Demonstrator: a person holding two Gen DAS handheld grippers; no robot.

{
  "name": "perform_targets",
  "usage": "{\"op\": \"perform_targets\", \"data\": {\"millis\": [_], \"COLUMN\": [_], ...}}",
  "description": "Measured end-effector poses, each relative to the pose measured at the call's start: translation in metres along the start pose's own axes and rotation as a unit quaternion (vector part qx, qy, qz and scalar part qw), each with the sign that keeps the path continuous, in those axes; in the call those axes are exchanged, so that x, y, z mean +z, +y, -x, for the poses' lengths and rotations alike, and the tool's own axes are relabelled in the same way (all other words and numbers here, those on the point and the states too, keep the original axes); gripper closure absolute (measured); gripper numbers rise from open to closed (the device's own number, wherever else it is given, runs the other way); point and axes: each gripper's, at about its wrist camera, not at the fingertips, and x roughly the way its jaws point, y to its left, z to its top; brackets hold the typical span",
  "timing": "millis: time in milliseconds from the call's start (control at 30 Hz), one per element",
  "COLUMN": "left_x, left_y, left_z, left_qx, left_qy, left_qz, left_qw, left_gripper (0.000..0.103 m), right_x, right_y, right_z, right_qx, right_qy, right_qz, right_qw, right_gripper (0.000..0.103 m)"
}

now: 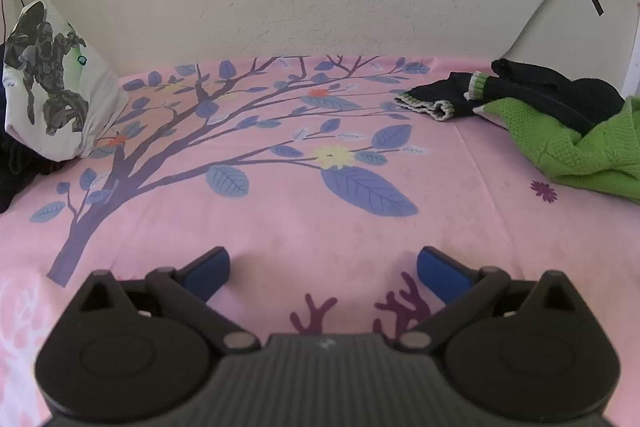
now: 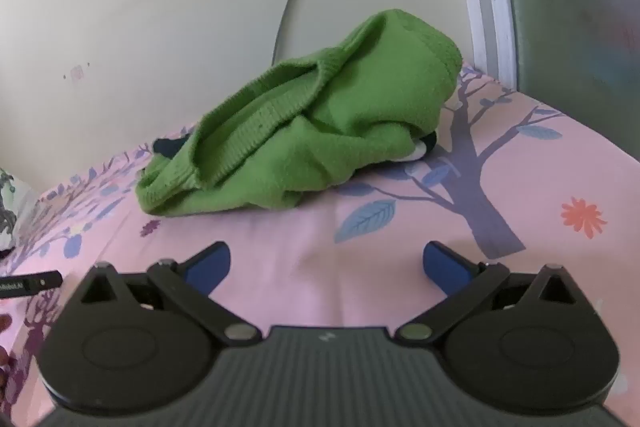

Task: Fold small clothes
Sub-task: 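Move both grippers toward the green sweater bundle on the bed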

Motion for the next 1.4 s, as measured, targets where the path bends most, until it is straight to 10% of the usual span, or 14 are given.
{"op": "perform_targets", "data": {"millis": [367, 800, 1333, 1400], "left_x": [-0.008, -0.014, -0.012, -0.011], "left_y": [-0.006, -0.099, -0.08, -0.079], "left_z": [0.012, 0.02, 0.015, 0.016], "left_qx": [0.007, -0.065, -0.108, -0.11], "left_qy": [0.002, -0.026, -0.002, -0.001], "left_qz": [-0.005, -0.141, -0.094, -0.094], "left_qw": [1.0, 0.9876, 0.9897, 0.9896], "left_gripper": [0.0, 0.0, 0.0, 0.0], "right_x": [-0.003, -0.006, -0.004, -0.003], "right_y": [0.008, 0.013, 0.012, 0.01], "right_z": [-0.001, 0.003, 0.0, 0.003], "right_qx": [-0.018, -0.027, -0.023, -0.028], "right_qy": [0.007, 0.008, 0.01, 0.001], "right_qz": [0.024, 0.042, 0.044, 0.038], "right_qw": [1.0, 0.999, 0.999, 0.999], "right_gripper": [0.006, 0.006, 0.006, 0.023]}}
